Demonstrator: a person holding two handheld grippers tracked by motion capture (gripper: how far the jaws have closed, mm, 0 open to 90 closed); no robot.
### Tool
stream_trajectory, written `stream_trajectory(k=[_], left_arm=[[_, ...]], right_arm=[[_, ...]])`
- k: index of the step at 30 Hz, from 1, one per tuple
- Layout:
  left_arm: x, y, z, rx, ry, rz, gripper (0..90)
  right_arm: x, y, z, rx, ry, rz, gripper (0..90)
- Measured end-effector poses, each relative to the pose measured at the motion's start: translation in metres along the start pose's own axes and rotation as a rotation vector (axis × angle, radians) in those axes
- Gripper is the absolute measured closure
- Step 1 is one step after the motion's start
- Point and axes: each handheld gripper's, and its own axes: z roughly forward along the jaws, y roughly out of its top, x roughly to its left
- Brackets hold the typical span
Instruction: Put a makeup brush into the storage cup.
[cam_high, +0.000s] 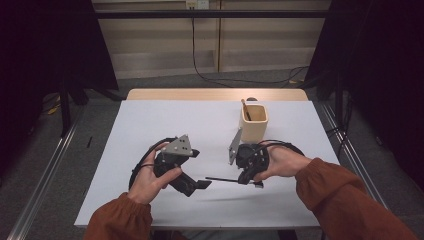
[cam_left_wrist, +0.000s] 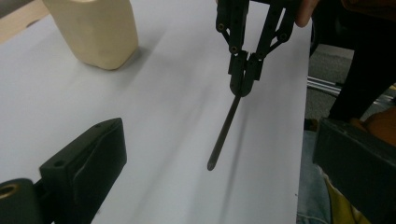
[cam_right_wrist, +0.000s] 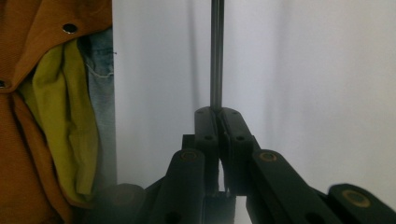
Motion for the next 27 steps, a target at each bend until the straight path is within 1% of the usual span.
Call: stream_trajectory(k=[1,3,5,6,9,10,13,14,15,16,19,22,24,25,27], left_arm=[[0.0,0.001,0.001,0.014,-0.007,0.005,3.0],[0.0,0.002,0.005,0.041,-0.018,0.012,3.5],[0.002,0.002,0.009,0.076,-0.027,0.007,3.8],[0.002,0.002,0.011,0.086,-0.027,0.011,4.4],[0.003,-0.001,0.019,0.104,-0.042,0.008,5.1],[0.003,-0.001,0.021,0.123,-0.052,0.01,5.1],[0.003,-0.002,0.027,0.165,-0.062,0.021,5.9],[0.003,-0.002,0.028,0.166,-0.064,0.024,5.9],[0.003,-0.002,0.03,0.181,-0.069,0.015,5.7],[0.003,-0.002,0.031,0.197,-0.078,0.019,5.5],[0.003,-0.003,0.034,0.236,-0.081,0.024,6.1],[0.006,-0.004,0.035,0.245,-0.066,0.02,6.0],[0.007,-0.004,0.035,0.26,-0.066,0.02,6.1],[0.007,-0.005,0.036,0.265,-0.071,0.024,7.6],[0.006,-0.005,0.037,0.267,-0.076,0.023,8.7]], right_arm=[[0.001,0.0,-0.001,0.007,0.005,0.008,86.2],[0.001,0.0,0.0,0.012,0.003,0.004,86.2],[0.0,0.001,0.0,0.017,0.005,0.001,86.2],[0.001,0.001,0.0,0.023,0.005,0.007,86.2],[0.002,0.003,0.001,0.033,0.006,-0.004,86.2],[0.001,0.004,0.001,0.033,0.006,-0.012,86.2],[0.002,0.005,0.001,0.048,0.01,-0.012,86.2],[0.002,0.006,0.001,0.051,0.007,-0.02,86.2],[0.002,0.006,0.001,0.052,0.005,-0.019,86.2],[0.002,0.006,0.0,0.055,0.007,-0.02,86.2],[0.003,0.006,-0.001,0.058,0.006,-0.015,86.2],[0.003,0.007,0.0,0.06,0.01,-0.022,86.2],[0.003,0.007,0.002,0.066,0.013,-0.027,86.2],[0.003,0.007,0.003,0.068,0.013,-0.029,86.2],[0.003,0.009,0.003,0.071,0.015,-0.022,86.2]])
